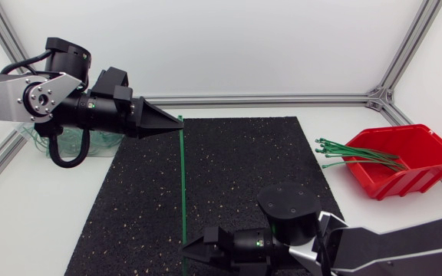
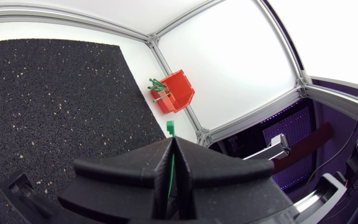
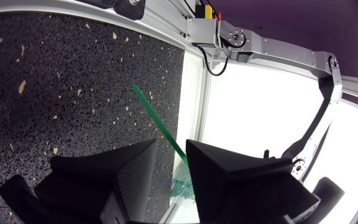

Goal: Take a green cable tie from the red box, thread the tail through the head to close it, then place it in the transparent bin on the left.

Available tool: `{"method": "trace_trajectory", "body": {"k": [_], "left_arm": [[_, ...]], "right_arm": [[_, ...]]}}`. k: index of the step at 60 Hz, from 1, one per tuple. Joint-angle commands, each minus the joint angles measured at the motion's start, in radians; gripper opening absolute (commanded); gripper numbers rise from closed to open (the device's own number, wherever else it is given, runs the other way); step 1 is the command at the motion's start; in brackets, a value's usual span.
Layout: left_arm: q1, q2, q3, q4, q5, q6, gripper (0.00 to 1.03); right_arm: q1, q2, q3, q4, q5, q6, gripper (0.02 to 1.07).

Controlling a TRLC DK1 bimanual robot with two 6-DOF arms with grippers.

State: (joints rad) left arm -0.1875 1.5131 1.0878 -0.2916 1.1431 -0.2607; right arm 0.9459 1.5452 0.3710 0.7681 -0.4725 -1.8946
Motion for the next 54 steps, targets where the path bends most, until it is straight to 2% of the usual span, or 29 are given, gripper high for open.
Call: {"method": "trace_trajectory", "body": {"k": [1, 22, 51, 54], "left_arm": [[-0.006, 0.007, 0.012, -0.009, -0.005, 0.014, 0.04], [-0.004, 0.007, 0.015, -0.009, -0.005, 0.014, 0.04], [-0.006, 0.004, 0.018, -0.014, -0.005, 0.014, 0.04], [-0.006, 0.004, 0.018, -0.014, -0.005, 0.015, 0.04]], "right_arm": [[-0.002, 0.016, -0.004, 0.019, -0.008, -0.041, 0.35], [0.005, 0.009, -0.023, 0.016, -0.009, -0.044, 0.21], [0.042, 0.004, -0.040, 0.016, 0.002, -0.041, 0.20], [0.045, 0.004, -0.041, 0.016, 0.003, -0.041, 0.16]]}}
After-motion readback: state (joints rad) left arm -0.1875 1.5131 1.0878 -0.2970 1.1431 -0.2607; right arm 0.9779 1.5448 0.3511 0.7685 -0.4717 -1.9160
